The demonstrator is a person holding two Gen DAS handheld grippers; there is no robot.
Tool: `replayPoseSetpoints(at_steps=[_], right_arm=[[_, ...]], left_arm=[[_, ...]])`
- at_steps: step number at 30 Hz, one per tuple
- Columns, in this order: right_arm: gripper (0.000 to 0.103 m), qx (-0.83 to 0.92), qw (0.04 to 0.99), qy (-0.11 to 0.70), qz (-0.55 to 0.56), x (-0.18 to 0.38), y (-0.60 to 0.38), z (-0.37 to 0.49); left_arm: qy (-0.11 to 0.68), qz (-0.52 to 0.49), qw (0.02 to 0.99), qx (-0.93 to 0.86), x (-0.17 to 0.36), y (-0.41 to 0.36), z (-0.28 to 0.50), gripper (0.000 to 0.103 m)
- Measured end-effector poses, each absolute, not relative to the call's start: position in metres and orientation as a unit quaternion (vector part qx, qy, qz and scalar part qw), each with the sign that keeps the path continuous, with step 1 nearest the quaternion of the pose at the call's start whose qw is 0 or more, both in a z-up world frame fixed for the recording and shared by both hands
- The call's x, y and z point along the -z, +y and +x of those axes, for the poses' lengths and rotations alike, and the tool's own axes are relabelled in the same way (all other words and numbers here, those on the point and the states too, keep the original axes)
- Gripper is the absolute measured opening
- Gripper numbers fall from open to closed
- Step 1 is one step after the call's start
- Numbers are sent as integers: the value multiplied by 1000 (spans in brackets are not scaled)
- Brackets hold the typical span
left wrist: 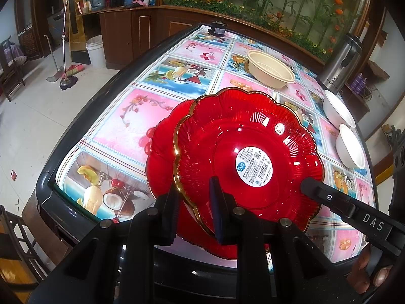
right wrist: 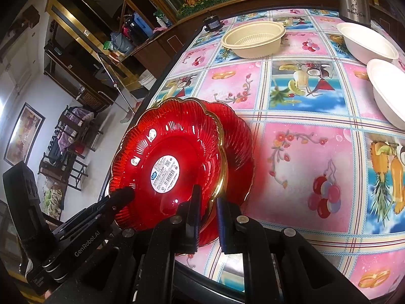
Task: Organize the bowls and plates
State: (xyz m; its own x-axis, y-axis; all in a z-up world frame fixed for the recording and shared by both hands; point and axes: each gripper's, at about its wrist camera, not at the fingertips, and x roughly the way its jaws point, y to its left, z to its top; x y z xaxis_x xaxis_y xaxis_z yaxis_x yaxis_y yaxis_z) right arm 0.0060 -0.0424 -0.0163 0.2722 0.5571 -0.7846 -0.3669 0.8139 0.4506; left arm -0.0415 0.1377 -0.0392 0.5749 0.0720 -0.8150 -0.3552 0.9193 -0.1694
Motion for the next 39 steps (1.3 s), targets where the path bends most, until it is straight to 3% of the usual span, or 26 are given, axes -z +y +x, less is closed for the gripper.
replayPoseSetpoints(at_steps=[16,34,36,37,38,39], right_arm=[[11,-289,792,531,86,18,-41,6],[18,-286,792,536,58,16,-36,5],[25,-287,791,537,55,15,-36,4],[35,-287,792,537,55,14,-37,4],[43,-287,794,534,54,12,-38,4],[47,-285,795,532,51,10,-39,3]], left_arm=[[447,-161,871,-122,42,138,-41,20],[462,-159,864,-119,42,136,-40,22],[464,-158,864,-118,41,135,-41,39],[461,-155,866,-117,39,135,-42,47],[458,-156,867,-117,36,134,-43,62],[452,-158,870,-117,34,134,-45,65]])
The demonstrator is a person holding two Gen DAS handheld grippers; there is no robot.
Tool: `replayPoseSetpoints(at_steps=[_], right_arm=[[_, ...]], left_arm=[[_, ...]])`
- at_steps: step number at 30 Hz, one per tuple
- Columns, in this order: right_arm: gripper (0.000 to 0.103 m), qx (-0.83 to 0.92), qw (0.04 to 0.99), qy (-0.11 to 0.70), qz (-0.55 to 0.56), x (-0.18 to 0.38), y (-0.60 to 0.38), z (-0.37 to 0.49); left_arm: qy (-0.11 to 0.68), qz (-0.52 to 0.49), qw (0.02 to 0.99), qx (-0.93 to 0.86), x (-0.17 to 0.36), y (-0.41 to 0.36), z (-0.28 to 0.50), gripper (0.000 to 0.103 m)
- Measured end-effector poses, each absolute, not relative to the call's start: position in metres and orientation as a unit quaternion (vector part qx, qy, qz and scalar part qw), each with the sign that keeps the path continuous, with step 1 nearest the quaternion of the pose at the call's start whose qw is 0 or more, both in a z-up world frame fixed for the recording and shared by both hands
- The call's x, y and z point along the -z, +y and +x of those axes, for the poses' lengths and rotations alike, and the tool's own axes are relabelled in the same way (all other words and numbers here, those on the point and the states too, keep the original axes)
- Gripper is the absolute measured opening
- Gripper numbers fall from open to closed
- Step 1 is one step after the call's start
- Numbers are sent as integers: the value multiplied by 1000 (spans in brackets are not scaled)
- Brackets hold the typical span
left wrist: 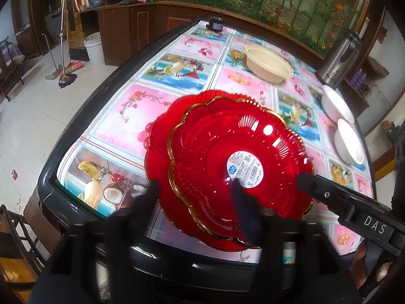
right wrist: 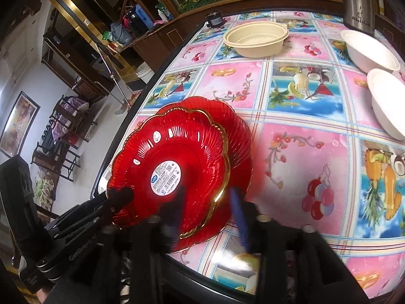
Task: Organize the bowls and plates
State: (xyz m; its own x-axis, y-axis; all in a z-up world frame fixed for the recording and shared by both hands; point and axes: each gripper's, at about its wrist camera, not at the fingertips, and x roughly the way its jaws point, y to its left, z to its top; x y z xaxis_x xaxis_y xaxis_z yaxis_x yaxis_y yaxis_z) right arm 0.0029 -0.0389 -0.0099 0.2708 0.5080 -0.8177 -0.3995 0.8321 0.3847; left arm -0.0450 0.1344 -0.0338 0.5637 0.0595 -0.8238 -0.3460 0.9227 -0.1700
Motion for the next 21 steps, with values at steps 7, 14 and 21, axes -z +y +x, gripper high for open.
replayPoseSetpoints(at_steps=[7,14,21], right_arm=[[58,-293,799,520,68,-4,-53,3],[61,-296,803,507,105,-19,-75,15],[67,-299,807,487,148,-43,-99,43]], left_arm=[[437,-140,879,-129,20,137,-50,66],[417,-130,890,-130,-8,149,-39,66],[409,-131,897,-108,-46,161,18,73]])
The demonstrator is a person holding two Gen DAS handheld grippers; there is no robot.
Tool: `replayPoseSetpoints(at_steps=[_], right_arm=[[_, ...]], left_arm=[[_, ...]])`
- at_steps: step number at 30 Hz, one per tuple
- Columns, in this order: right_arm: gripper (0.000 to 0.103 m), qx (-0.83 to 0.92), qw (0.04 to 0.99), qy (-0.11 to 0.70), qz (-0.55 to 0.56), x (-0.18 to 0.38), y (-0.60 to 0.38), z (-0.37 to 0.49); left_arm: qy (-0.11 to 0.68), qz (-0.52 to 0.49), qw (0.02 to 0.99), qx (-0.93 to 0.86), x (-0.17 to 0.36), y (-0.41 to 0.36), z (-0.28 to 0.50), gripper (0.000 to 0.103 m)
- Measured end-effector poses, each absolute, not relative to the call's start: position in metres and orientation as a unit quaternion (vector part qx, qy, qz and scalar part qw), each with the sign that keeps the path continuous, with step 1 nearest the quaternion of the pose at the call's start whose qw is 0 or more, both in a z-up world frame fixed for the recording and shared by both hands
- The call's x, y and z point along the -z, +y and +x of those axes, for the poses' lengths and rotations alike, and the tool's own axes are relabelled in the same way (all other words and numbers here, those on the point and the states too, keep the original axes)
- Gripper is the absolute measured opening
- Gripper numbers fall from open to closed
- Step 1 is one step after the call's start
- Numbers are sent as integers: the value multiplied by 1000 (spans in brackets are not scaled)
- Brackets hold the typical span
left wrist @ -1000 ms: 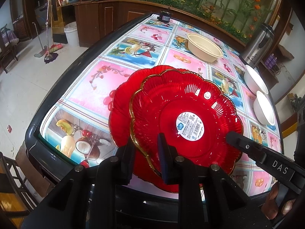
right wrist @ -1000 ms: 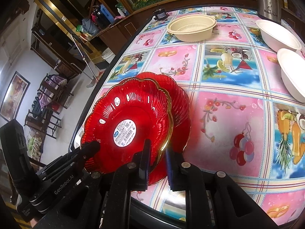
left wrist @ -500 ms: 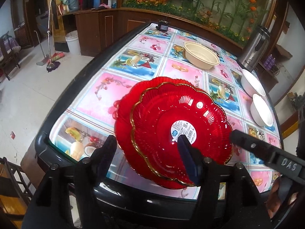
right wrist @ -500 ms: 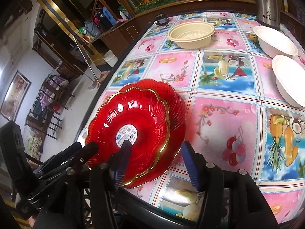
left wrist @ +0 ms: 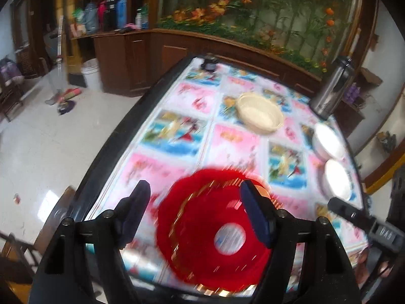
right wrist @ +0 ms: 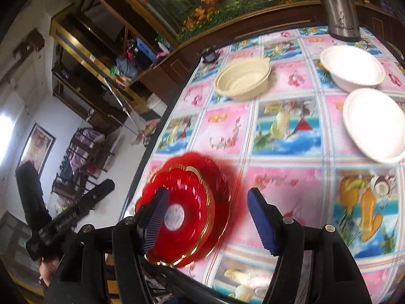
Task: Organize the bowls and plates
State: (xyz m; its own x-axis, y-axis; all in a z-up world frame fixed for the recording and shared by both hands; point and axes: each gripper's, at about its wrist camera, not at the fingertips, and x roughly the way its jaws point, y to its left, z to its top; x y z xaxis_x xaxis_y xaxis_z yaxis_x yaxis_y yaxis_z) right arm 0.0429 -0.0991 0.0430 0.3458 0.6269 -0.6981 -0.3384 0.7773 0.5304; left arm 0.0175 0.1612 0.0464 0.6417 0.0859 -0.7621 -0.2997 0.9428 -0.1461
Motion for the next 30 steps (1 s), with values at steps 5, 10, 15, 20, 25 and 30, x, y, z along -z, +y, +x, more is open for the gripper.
replayPoseSetpoints(at_steps=[5,10,15,20,25,30], right_arm=[[67,-296,809,480,165,-54,-107,76],[67,-270,795,505,204,-45,-110,137],[67,-234,777,534,238,-24,-113,197],[65,-210,769,547,256,-2,-108,247],[65,-192,770,555,250,11,-98,281],[59,-180,771,563,235,25,-85,307]], left_arm=[[441,-125,883,-97,-49,157,80,73],[497,-145,851,-92,-28,151,151,73],[530,-170,825,-97,0,142,208,73],[547,-152,817,-107,19,128,253,73],[556,-147,808,-125,38,127,285,73],[564,-143,803,-128,53,126,302,73]])
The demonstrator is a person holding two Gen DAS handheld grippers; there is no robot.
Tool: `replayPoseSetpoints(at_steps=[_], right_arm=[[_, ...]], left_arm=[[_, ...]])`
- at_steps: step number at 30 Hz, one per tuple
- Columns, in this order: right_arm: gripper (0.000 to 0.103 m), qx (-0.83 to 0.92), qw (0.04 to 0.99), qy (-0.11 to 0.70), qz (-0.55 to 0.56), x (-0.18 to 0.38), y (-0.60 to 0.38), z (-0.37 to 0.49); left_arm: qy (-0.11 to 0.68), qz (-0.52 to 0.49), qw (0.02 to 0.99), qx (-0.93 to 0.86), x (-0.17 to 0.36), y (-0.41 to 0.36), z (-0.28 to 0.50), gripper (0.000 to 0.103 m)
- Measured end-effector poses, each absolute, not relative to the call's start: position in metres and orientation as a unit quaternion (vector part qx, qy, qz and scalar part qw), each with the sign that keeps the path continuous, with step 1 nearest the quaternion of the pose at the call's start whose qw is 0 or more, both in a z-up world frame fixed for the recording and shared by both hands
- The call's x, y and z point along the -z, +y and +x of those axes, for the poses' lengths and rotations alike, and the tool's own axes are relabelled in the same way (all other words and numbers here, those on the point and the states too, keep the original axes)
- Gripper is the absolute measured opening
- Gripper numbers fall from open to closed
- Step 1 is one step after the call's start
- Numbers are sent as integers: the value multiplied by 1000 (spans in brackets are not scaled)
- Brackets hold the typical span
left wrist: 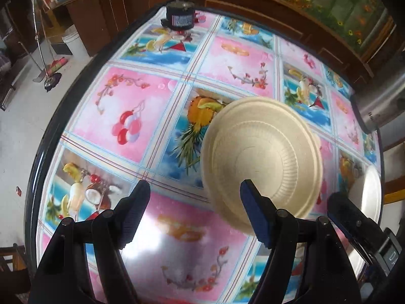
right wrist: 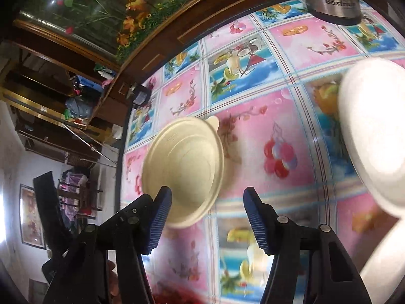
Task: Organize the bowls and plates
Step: 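Grasp the other beige plastic bowl by its rim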
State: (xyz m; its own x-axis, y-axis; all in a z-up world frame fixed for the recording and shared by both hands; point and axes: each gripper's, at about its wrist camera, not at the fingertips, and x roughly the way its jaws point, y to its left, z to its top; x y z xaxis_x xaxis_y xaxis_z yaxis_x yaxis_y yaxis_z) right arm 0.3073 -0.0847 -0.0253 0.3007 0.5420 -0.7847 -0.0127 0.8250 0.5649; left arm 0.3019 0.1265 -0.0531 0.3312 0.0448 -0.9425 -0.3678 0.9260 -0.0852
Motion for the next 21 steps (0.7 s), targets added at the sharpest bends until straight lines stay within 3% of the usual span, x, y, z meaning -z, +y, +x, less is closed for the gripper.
replayPoseSetpoints(at_steps=[10,13,18,21], right_arm=[[41,-166,766,584,210,55,-68,323],[34,-163,765,588,208,59,-66,323],[19,-165,763,594,197,63,-61,322],[12,-174,763,592,193,60,-58,319]], left_arm=[[582,-149,789,-129,77,126,313,73],[589,-149,784,-128,83,125,313,59],[595,-128,786,-105,87,115,313,24],[593,-112,791,-100,84,109,310,19]])
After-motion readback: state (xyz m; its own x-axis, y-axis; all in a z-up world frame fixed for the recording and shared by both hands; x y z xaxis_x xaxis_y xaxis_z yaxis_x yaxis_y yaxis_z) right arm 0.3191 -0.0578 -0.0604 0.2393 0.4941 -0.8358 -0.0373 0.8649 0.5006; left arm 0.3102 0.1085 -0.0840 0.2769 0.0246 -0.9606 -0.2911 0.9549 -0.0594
